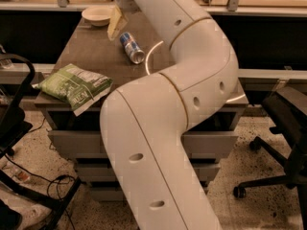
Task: Place redbull can upright
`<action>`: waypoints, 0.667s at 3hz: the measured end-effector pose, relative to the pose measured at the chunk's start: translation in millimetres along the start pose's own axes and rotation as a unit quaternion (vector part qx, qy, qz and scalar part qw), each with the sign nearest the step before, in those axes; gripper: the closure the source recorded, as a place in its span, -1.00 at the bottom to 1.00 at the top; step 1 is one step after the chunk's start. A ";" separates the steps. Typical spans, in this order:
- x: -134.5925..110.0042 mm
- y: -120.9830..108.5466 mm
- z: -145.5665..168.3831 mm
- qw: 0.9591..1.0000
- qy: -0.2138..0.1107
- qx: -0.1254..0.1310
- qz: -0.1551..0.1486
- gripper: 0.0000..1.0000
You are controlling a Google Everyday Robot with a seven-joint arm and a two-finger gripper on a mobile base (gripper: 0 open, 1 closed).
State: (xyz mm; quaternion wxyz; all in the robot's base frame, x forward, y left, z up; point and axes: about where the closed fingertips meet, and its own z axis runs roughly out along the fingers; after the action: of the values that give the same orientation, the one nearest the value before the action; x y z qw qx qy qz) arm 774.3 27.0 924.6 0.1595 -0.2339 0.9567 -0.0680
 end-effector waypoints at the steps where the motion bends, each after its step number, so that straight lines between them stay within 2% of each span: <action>1: -5.3 13.6 21.6 1.000 0.012 -0.011 -0.001 -1.00; 2: -5.1 22.5 40.4 0.999 0.027 -0.020 0.002 -1.00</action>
Offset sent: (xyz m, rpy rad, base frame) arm -0.0110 -0.0112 -0.0147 -0.1324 0.4006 -0.0752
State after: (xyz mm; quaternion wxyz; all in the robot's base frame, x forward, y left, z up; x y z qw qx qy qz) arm 782.7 47.0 883.5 0.1287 -0.2336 0.9622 -0.0552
